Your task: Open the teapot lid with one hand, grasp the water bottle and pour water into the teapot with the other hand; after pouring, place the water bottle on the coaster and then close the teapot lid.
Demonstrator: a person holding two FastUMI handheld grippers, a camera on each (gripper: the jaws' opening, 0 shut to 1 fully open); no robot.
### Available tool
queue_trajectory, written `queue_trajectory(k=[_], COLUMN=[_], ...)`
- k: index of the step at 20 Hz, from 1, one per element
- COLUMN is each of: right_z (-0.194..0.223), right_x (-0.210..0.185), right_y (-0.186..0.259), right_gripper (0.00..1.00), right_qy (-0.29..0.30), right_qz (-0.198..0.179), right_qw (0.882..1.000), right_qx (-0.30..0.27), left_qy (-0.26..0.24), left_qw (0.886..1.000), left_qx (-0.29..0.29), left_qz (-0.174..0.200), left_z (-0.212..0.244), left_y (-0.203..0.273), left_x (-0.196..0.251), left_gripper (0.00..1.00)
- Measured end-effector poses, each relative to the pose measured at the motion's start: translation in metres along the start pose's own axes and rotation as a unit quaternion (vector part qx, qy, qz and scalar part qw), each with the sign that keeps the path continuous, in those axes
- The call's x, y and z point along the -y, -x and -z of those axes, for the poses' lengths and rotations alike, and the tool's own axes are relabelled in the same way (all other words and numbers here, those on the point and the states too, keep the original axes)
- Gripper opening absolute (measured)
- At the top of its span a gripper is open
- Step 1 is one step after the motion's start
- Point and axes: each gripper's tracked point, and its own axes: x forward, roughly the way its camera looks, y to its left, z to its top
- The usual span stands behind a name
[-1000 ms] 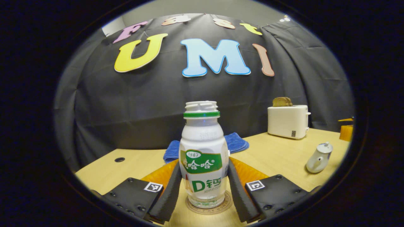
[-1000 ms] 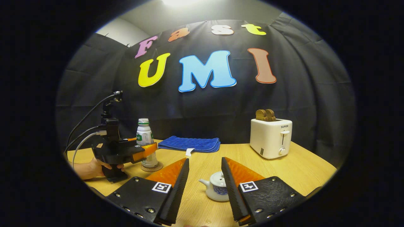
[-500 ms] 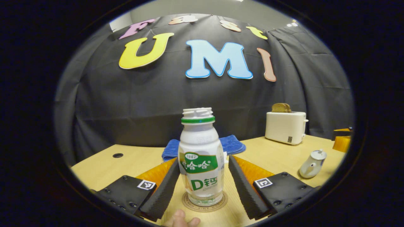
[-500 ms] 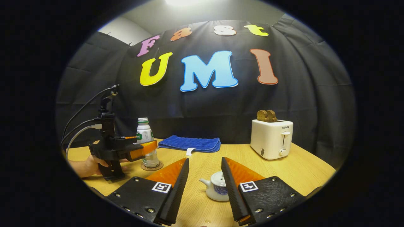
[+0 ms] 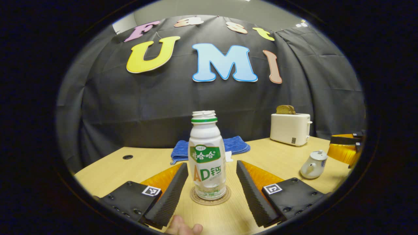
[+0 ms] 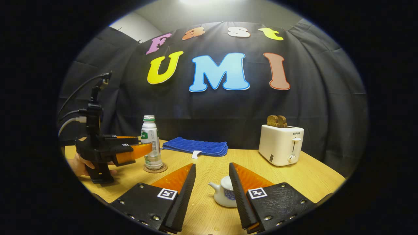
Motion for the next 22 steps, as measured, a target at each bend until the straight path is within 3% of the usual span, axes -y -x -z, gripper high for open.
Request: queue_trajectory(k=[3, 7, 9, 12, 15, 18, 21, 22], right_z=[0.009, 0.016, 0.019, 0.019, 0.017, 0.019, 0.016, 0.016], right_x=[-0.02, -0.044, -0.056, -0.055, -0.051, -0.033, -0.046, -0.044], right_y=[0.015, 0.046, 0.065, 0.086, 0.092, 0.089, 0.082, 0.083], right_gripper=[0.64, 0.64, 0.75, 0.89, 0.96, 0.95, 0.96, 0.95], right_qy=[-0.013, -0.018, -0.019, -0.025, -0.022, -0.024, -0.024, -0.023], right_qz=[-0.007, 0.027, 0.04, 0.075, 0.1, 0.147, 0.116, 0.116], right_qw=[1.0, 0.999, 0.999, 0.997, 0.995, 0.989, 0.993, 0.993], right_qx=[-0.021, -0.031, -0.029, -0.008, 0.009, 0.004, 0.007, 0.006], left_qy=[0.023, 0.027, 0.012, 0.022, 0.017, 0.01, 0.011, 0.011], left_qw=[1.0, 0.999, 1.0, 0.999, 0.999, 0.999, 0.998, 0.998], left_qx=[0.006, 0.011, 0.013, 0.024, 0.025, 0.03, 0.031, 0.03], left_qz=[0.011, -0.016, -0.008, -0.029, -0.034, -0.038, -0.052, -0.055], left_z=[-0.001, 0.005, 0.011, 0.016, 0.019, 0.014, 0.015, 0.015], left_y=[0.041, 0.098, 0.124, 0.152, 0.156, 0.153, 0.156, 0.156], left_x=[0.015, 0.044, 0.065, 0.067, 0.077, 0.076, 0.071, 0.069], left_gripper=[1.0, 1.0, 1.0, 1.0, 0.93, 0.99, 0.95, 0.99])
